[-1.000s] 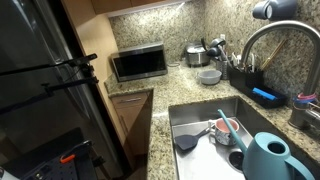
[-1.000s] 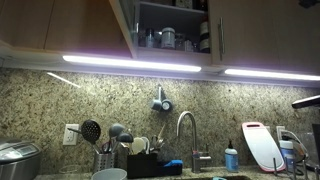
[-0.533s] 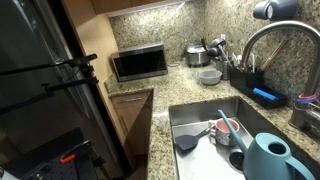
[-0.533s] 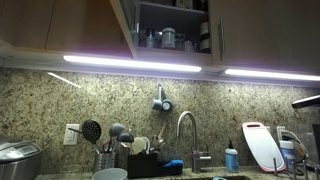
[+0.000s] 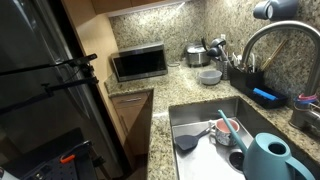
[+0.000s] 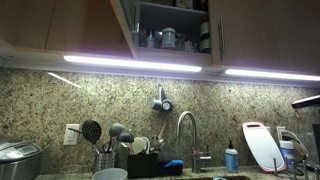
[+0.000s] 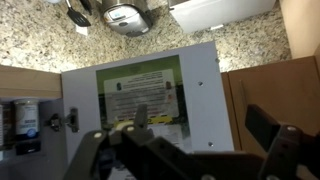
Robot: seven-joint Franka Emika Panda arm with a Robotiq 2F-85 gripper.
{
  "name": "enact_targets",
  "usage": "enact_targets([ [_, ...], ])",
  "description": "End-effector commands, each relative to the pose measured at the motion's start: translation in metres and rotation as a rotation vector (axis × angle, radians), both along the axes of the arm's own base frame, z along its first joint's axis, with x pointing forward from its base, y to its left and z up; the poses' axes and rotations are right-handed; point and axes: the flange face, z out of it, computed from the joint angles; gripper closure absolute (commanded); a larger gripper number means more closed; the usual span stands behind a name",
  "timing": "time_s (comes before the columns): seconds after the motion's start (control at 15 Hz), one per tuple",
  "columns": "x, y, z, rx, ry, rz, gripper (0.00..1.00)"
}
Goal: Take the salt shaker from the cabinet and put it on the counter
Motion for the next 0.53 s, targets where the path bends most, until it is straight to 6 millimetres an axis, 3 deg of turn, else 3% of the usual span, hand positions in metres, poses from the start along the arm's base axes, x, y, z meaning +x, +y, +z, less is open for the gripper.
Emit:
enact_targets([
  [0.0,0.028,-0.009,0.012,0.046,-0.039,-0.104,0.0],
  [0.2,0.038,-0.01,0.016,0.005,-0.01,-0.064,0.0],
  [0.27,0.028,-0.012,0.006,0.024,-0.03,-0.084,0.0],
  [0.47,0.03,-0.012,0.005,0.021,-0.025,-0.082,0.0],
])
